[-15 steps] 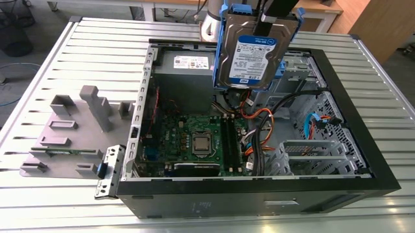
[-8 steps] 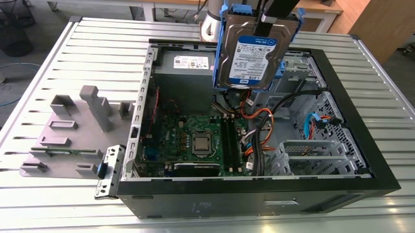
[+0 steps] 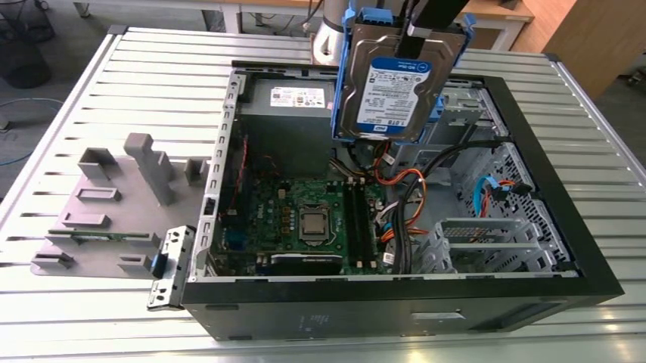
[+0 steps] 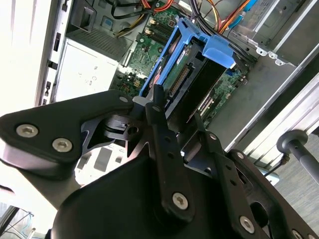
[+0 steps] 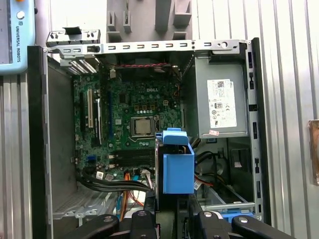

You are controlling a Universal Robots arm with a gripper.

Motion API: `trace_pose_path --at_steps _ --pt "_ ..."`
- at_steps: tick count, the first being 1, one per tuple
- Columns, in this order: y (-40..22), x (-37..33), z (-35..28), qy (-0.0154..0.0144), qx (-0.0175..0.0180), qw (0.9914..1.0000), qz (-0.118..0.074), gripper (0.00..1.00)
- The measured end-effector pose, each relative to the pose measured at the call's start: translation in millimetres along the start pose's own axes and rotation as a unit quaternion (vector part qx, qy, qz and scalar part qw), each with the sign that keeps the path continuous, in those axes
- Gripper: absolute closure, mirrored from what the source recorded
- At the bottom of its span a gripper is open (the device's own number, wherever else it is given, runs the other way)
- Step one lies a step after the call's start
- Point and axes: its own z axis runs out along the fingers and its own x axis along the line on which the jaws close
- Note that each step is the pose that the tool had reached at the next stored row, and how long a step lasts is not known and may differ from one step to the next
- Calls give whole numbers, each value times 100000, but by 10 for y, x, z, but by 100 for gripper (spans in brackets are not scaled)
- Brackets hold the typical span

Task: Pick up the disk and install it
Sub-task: 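Pick up the disk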

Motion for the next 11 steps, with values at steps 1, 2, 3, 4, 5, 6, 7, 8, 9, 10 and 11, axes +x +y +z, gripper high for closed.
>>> trace_pose_path --at_steps 1,2,3,4,5,6,7,8,9,10,11 --pt "0 0 0 1 0 100000 -1 65" --pt "0 1 0 2 -1 100000 -2 65" --pt "0 1 0 4 0 100000 -4 65" --pt "0 2 0 0 1 100000 -2 65" --pt "0 2 0 0 0 100000 -2 65" --pt "-1 5 0 1 0 100000 -2 65" --pt "-1 8 0 0 0 100000 -3 65" --pt "-1 8 0 -1 -1 100000 -3 65" --pt "-1 8 -1 2 0 100000 -3 65" --pt "-1 9 -1 2 0 100000 -3 65" --pt "-1 9 -1 1 0 100000 -5 65"
